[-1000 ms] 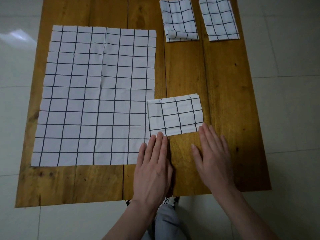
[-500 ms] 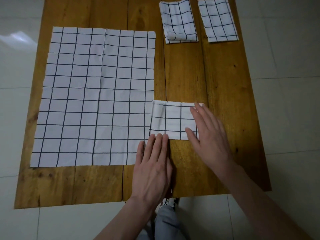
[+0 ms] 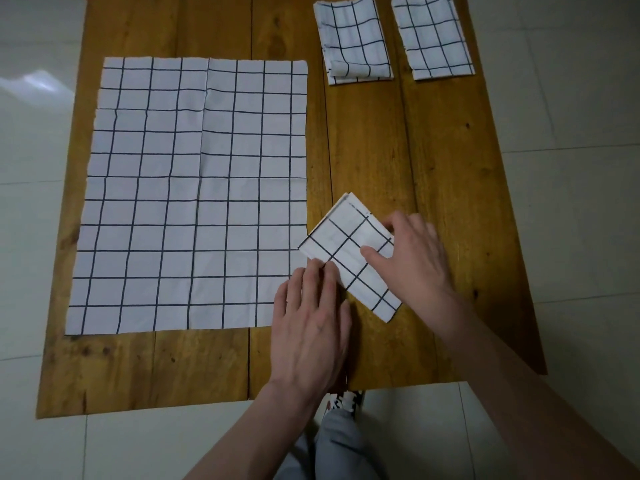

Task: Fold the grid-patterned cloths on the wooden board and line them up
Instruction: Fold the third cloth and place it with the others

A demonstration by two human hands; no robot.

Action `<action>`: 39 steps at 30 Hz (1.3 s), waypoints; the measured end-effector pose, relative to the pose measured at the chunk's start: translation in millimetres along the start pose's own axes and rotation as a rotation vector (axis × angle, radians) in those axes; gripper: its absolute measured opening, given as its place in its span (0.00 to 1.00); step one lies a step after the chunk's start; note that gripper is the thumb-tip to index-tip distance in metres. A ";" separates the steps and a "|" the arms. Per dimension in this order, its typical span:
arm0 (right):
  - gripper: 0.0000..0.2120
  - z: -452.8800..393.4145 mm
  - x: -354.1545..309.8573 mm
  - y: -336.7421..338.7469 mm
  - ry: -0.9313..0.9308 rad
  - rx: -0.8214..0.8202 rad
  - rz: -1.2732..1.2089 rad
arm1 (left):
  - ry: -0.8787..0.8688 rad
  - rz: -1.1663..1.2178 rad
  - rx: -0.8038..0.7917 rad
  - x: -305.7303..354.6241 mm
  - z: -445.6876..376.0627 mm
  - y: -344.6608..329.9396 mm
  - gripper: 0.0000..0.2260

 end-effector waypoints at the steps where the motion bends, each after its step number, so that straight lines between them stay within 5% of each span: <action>1: 0.22 2.8 1.7 -2.1 -0.019 -0.017 -0.021 | 0.013 -0.001 0.007 0.9 -0.5 1.5 0.25; 7: 0.13 23.9 1.5 -5.0 -0.028 -0.056 -0.249 | 0.046 0.037 0.004 5.9 -5.9 9.2 0.23; 13: 0.11 50.9 -5.7 -1.2 -0.042 -0.173 -0.764 | 0.163 0.207 0.049 -2.8 -7.5 32.4 0.23; 16: 0.12 65.7 -16.3 17.3 -0.022 -0.173 -0.874 | 0.280 0.496 0.079 -14.9 -6.5 45.3 0.23; 20: 0.13 89.1 -28.0 54.5 -0.017 -0.181 -1.000 | 0.548 1.192 0.007 -13.5 -0.7 59.6 0.15; 23: 0.13 109.5 -35.3 87.7 -0.028 -0.188 -1.070 | 0.590 1.390 -0.018 -0.3 4.7 90.9 0.11; 29: 0.08 145.1 -46.5 173.1 -0.041 -0.101 -1.061 | 0.476 1.385 0.102 30.6 11.4 199.1 0.06; 39: 0.02 220.0 -30.9 316.5 -0.131 0.142 -1.011 | 0.067 1.150 0.065 130.1 32.1 363.5 0.07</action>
Point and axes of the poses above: each hand's wrist, its own z-axis away from the middle knuckle, its own y-axis out of the back of the hand, x = y × z, the point moved 10 cm from there along -z, towards the middle knuckle, and after that the axes turned 11 degrees about z, right-handed, at the moved point
